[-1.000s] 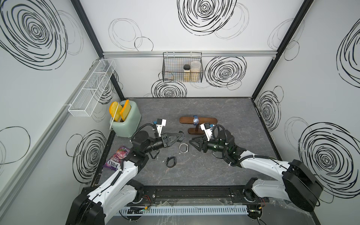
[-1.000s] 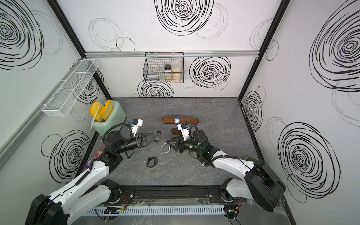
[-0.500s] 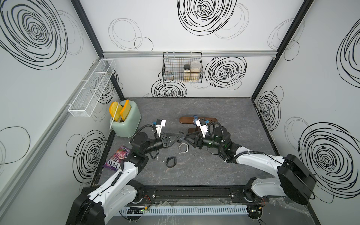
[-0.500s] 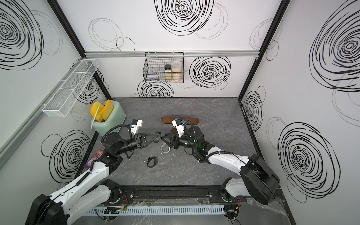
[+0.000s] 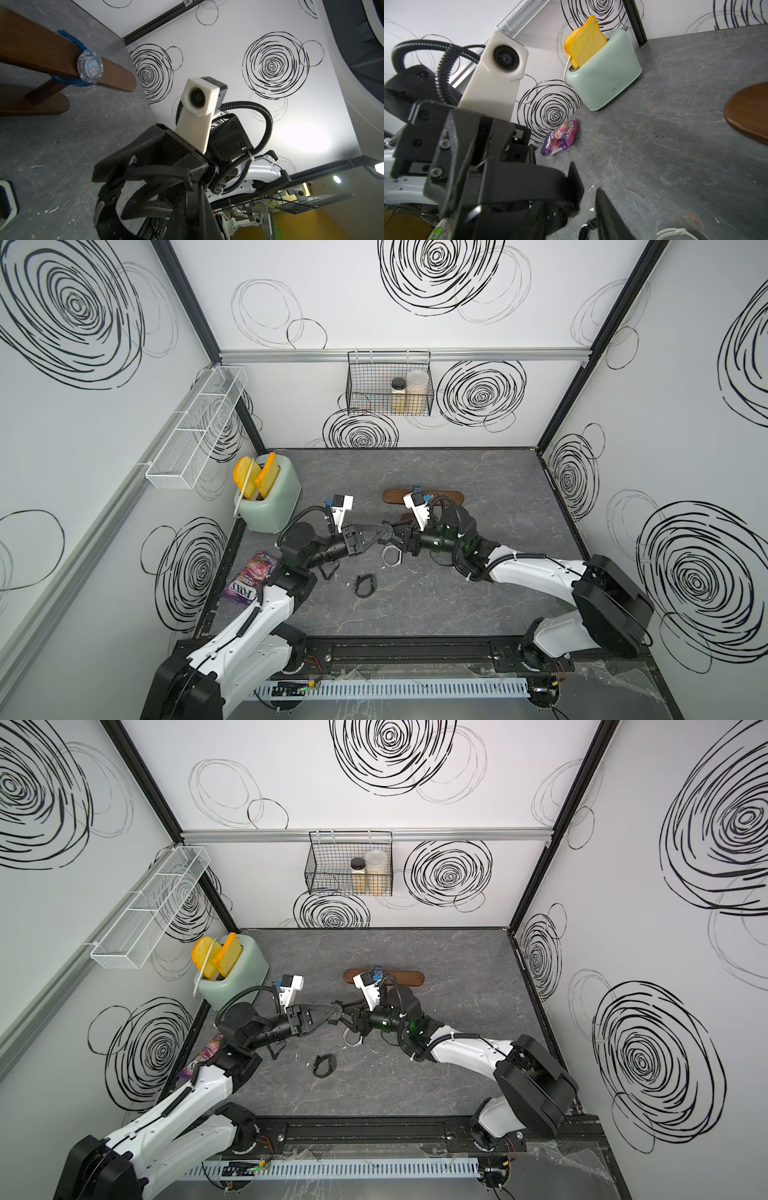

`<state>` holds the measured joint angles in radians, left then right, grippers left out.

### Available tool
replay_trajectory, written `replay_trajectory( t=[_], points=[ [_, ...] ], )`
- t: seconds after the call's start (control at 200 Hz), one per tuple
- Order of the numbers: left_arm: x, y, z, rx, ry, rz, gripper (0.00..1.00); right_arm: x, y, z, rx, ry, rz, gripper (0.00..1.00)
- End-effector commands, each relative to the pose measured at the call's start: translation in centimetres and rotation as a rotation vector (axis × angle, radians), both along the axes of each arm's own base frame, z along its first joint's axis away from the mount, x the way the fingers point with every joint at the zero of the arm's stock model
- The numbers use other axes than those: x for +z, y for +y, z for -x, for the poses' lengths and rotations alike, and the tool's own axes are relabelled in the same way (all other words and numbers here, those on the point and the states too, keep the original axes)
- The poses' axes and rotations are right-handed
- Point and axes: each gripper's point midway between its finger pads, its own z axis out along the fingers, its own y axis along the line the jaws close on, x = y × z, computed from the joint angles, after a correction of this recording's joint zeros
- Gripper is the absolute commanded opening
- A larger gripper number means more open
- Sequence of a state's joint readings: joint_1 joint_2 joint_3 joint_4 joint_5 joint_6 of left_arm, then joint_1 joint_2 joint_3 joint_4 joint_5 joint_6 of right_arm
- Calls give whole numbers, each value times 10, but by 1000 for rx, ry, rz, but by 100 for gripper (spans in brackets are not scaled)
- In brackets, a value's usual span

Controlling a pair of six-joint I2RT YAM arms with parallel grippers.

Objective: Place watch on stand
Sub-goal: Pick up the watch at the center of the board.

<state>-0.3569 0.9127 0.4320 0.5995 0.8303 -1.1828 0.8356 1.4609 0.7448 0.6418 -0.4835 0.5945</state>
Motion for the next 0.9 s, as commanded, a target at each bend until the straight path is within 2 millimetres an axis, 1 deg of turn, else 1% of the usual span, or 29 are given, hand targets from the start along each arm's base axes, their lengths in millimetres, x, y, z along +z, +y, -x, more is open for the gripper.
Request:
replay_trajectory(
  t=[0.0,0.09,0.205,0.23,0.255,0.275,0.36,0.415,0.56,0.645,0.695,0.755,0.896],
  points=[
    [10,2,3,-8,-36,23,0,15,7,-1,14,-31,-33,28],
    [9,3,2,0,-34,14,0,12,6,-1,9,-29,-22,18],
    [8,8,-2,20,-44,-1,0,11,3,-2,-2,-36,-9,12],
    [2,9,-4,26,-18,-15,0,10,3,-2,-6,-35,-5,10],
    [1,11,-5,31,-15,-20,2,10,2,-2,-8,-38,-2,9],
    [0,12,-6,36,-16,-24,9,10,2,-2,-8,-39,0,8],
    [0,19,-10,60,-30,-58,27,7,-2,-7,-33,-31,25,6],
    [-2,24,-14,83,-44,-106,35,2,-5,-13,-57,-18,54,5],
    [-6,36,-20,131,-138,-317,49,-12,-15,-28,-116,11,146,2],
    [-7,36,-18,128,-210,-426,53,-22,-21,-37,-159,25,217,2],
    [-9,35,-16,128,-243,-483,55,-24,-22,-40,-175,26,235,2],
    [-16,31,-12,123,-290,-568,55,-25,-24,-42,-189,29,246,1],
    [-42,20,-2,144,-412,-825,58,-28,-25,-44,-205,46,262,1]
  ],
)
